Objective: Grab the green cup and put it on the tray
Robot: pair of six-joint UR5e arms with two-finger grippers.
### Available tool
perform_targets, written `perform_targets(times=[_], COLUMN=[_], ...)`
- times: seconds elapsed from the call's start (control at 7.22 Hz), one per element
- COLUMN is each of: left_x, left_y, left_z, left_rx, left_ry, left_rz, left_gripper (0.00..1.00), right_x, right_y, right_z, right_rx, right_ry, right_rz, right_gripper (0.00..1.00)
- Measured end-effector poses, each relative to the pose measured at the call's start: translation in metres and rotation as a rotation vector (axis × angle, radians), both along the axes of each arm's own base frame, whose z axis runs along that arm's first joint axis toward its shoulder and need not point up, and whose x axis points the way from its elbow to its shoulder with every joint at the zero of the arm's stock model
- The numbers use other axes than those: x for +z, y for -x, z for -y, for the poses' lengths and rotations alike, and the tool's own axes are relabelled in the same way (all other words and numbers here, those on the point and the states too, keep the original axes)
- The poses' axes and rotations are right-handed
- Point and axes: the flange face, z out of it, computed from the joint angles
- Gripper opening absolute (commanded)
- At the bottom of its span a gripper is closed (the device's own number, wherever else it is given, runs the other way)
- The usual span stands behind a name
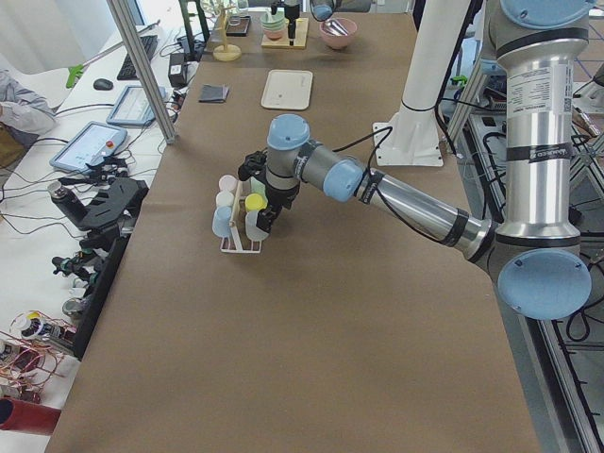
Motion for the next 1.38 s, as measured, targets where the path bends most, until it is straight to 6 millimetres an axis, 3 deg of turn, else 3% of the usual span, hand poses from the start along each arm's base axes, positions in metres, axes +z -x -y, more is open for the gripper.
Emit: perform_targets(times=[0.14, 0.42, 0.83, 1.25, 1.38], left_x=[-0.013, -0.030, -0.082, -0.136, -0.158], left_y=[-0.025, -0.062, -0.109, -0.162, -0.187], left_z=[-0.006, 0.003, 0.024, 0.031, 0.043], left_rx=[0.040, 0.093, 0.139, 0.250, 0.302], left_ry=[-0.015, 0.025, -0.016, -0.050, -0.059], left_rz=[0.048, 0.136, 0.275, 0.406, 0.470], left_gripper=[0.98, 0.98, 0.98, 0.98, 0.98], right_x=[-0.003, -0.013, -0.008, 0.003, 0.003], right_y=[0.011, 0.044, 0.089, 0.120, 0.126], right_z=[0.009, 0.020, 0.014, 0.001, -0.002], right_rx=[0.016, 0.023, -0.013, -0.065, -0.072], right_ry=[0.019, 0.049, 0.071, 0.061, 0.062], right_rz=[0.012, 0.037, 0.049, 0.055, 0.055], right_gripper=[1.00, 1.00, 1.00, 0.78, 0.69])
